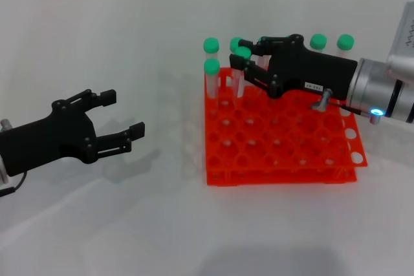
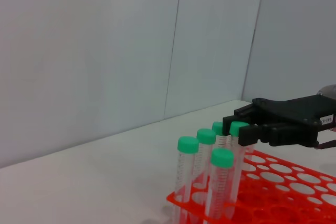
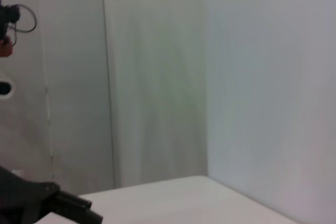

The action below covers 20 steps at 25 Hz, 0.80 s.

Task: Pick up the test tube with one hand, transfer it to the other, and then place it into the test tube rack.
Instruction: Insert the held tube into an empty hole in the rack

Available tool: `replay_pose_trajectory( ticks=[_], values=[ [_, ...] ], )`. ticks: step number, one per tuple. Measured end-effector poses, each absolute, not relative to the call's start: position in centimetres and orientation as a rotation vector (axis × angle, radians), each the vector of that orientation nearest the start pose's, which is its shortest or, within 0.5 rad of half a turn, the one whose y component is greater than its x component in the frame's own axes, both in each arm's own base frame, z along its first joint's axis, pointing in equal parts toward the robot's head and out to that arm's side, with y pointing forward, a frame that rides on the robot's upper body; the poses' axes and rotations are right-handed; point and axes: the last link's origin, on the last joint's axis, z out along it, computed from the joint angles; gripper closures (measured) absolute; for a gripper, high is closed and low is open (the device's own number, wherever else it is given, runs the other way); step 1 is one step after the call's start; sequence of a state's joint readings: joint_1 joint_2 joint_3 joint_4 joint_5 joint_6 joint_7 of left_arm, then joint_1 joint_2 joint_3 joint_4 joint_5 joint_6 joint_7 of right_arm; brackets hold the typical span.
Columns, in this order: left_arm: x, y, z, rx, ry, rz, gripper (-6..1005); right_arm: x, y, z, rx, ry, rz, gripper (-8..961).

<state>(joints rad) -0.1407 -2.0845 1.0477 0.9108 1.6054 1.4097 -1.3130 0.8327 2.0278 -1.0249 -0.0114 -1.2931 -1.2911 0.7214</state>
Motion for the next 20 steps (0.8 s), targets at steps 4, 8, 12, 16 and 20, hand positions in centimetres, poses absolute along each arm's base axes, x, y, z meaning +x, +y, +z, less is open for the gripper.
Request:
replay_pose_trajectory(
  ticks=[4, 8, 12, 16, 20],
  values=[
    [-29.91, 27.39, 1.18, -2.510, -0.596, -0.704, 105, 19.77, 37.59, -6.72, -2.579, 0.230, 0.879, 689],
    [-30.00, 27.49, 1.08, -2.511, -0.602, -0.699, 105, 19.42, 37.79, -6.79, -2.619, 0.225, 0.857, 686],
    [-30.11, 27.59, 1.09, -2.504, -0.604, -0.689, 105, 19.21, 38.02, -6.73, -2.634, 0.224, 0.844, 681],
    [-30.12, 27.60, 1.08, -2.505, -0.604, -0.687, 106, 19.14, 38.08, -6.63, -2.637, 0.220, 0.844, 676],
    [-30.12, 27.60, 1.08, -2.505, -0.604, -0.686, 106, 19.30, 37.95, -6.43, -2.636, 0.210, 0.848, 670]
  ],
)
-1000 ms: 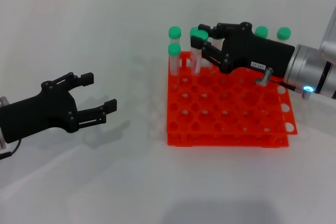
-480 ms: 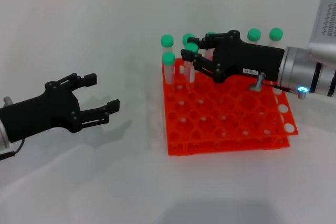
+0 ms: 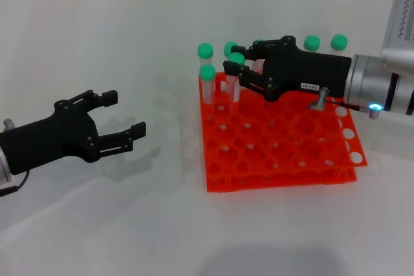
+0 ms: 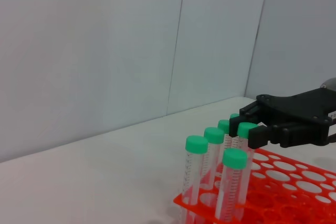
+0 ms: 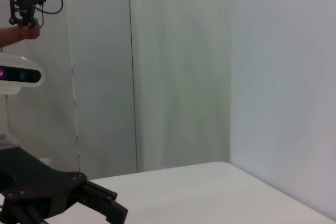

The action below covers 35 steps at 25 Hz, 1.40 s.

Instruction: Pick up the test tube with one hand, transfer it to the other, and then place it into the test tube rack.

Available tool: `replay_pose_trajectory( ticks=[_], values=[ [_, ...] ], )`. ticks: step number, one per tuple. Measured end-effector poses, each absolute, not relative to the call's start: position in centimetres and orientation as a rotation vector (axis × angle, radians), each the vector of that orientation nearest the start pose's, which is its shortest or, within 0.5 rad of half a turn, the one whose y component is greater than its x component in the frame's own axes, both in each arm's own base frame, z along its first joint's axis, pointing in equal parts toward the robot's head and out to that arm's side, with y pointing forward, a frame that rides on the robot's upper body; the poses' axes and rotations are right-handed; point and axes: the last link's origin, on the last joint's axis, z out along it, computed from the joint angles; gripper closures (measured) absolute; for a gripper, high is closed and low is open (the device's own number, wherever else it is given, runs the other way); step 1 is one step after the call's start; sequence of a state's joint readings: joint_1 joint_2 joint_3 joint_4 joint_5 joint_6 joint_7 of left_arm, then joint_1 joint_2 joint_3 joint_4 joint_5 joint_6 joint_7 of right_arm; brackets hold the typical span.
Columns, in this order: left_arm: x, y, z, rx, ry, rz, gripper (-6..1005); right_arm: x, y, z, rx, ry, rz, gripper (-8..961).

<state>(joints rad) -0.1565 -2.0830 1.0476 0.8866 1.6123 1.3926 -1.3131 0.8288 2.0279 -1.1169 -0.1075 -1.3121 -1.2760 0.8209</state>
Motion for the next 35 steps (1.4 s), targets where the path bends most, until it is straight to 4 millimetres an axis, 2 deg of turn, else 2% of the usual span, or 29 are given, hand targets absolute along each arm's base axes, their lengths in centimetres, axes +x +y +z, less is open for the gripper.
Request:
replay_pose_trajectory(
  ticks=[6, 11, 16, 20, 24, 29, 35],
  values=[
    [-30.1, 27.6, 1.1, -2.506, -0.604, -0.686, 106, 19.3, 38.1, -6.3, -2.629, 0.224, 0.857, 662],
    [-30.2, 27.6, 1.1, -2.505, -0.607, -0.685, 106, 19.3, 38.0, -6.2, -2.628, 0.232, 0.859, 439],
    [-30.3, 27.4, 1.2, -2.504, -0.613, -0.683, 105, 19.6, 37.4, -5.5, -2.629, 0.223, 0.913, 319],
    [-30.2, 27.4, 1.2, -2.510, -0.610, -0.689, 105, 20.9, 36.1, -3.3, -2.632, 0.204, 0.953, 316],
    [-30.0, 27.3, 1.6, -2.538, -0.595, -0.700, 105, 22.4, 34.8, -1.4, -2.696, 0.170, 0.854, 314],
    [-29.8, 27.2, 3.1, -2.613, -0.578, -0.728, 105, 24.0, 34.2, -0.4, -2.777, 0.190, 0.738, 310],
    [-29.0, 28.3, 3.7, -2.764, -0.580, -0.689, 106, 25.8, 33.2, 0.2, -2.855, 0.217, 0.638, 299]
  ],
)
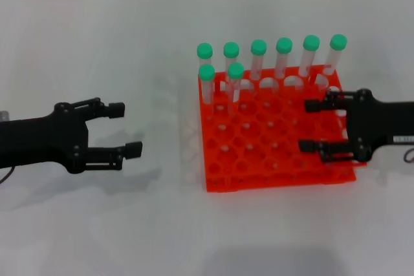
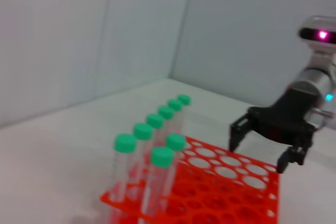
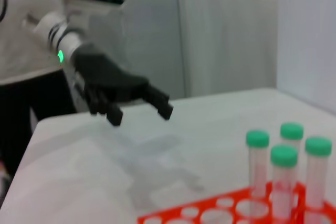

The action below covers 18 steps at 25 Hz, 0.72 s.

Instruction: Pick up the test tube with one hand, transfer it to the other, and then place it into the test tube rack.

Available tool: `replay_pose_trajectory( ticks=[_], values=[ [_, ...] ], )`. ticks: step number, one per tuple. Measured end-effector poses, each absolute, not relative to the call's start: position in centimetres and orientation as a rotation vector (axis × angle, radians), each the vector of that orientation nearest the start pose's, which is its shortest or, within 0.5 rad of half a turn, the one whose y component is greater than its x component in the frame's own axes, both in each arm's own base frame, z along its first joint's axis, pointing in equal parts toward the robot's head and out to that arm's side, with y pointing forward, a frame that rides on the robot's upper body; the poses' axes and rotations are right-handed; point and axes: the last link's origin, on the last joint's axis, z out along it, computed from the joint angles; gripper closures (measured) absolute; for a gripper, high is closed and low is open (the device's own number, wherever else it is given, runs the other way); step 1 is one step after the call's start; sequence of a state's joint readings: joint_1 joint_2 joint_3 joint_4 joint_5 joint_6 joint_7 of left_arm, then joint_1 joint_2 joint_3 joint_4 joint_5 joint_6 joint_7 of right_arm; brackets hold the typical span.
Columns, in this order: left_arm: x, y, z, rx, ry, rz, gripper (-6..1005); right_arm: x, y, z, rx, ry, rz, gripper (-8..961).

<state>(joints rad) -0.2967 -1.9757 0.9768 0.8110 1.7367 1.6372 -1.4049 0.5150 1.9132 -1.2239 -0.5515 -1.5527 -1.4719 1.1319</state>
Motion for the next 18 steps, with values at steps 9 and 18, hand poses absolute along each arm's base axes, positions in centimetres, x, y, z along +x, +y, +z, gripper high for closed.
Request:
replay_pose_trajectory(
  ticks=[9, 18],
  values=[
    [-27.5, 29.3, 4.0, -2.941, -0.531, -0.601, 105, 27.1, 32.3, 1.1, -2.946, 0.232, 0.539, 140],
    [-27.2, 29.8, 3.8, -2.981, -0.513, -0.552, 106, 27.4, 32.1, 1.3, -2.960, 0.245, 0.520, 137]
  ],
)
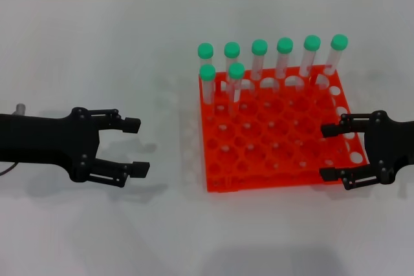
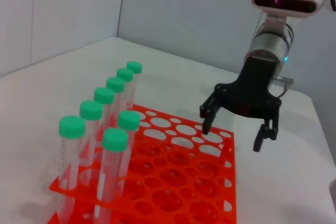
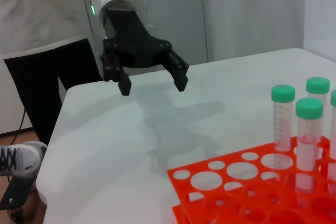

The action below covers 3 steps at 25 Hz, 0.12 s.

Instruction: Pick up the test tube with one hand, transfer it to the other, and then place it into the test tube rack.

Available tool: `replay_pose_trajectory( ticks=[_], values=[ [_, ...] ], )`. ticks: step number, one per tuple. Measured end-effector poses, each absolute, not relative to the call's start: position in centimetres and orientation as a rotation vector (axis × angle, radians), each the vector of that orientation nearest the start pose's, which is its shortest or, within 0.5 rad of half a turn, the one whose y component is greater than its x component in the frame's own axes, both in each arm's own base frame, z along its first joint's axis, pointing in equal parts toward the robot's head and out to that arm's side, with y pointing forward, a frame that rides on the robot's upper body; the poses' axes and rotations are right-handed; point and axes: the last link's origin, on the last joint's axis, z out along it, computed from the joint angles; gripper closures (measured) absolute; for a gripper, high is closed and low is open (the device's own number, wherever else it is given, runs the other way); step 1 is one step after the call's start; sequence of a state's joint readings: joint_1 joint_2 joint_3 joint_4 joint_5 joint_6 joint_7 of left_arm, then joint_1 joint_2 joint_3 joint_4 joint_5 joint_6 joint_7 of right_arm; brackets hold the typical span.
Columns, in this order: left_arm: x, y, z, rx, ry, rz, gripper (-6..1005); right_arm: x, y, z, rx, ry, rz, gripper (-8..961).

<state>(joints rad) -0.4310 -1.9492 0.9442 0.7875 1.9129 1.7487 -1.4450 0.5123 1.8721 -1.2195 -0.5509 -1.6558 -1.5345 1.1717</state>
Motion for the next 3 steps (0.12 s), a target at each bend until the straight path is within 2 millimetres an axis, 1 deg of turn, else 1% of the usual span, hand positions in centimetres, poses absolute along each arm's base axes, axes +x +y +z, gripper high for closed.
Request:
replay_pose_trajectory(
  ticks=[3],
  values=[
    [-27.29, 29.91, 4.03, -2.965, -0.517, -0.554, 106, 27.45, 32.06, 1.31, -2.961, 0.248, 0.520, 137]
  ],
)
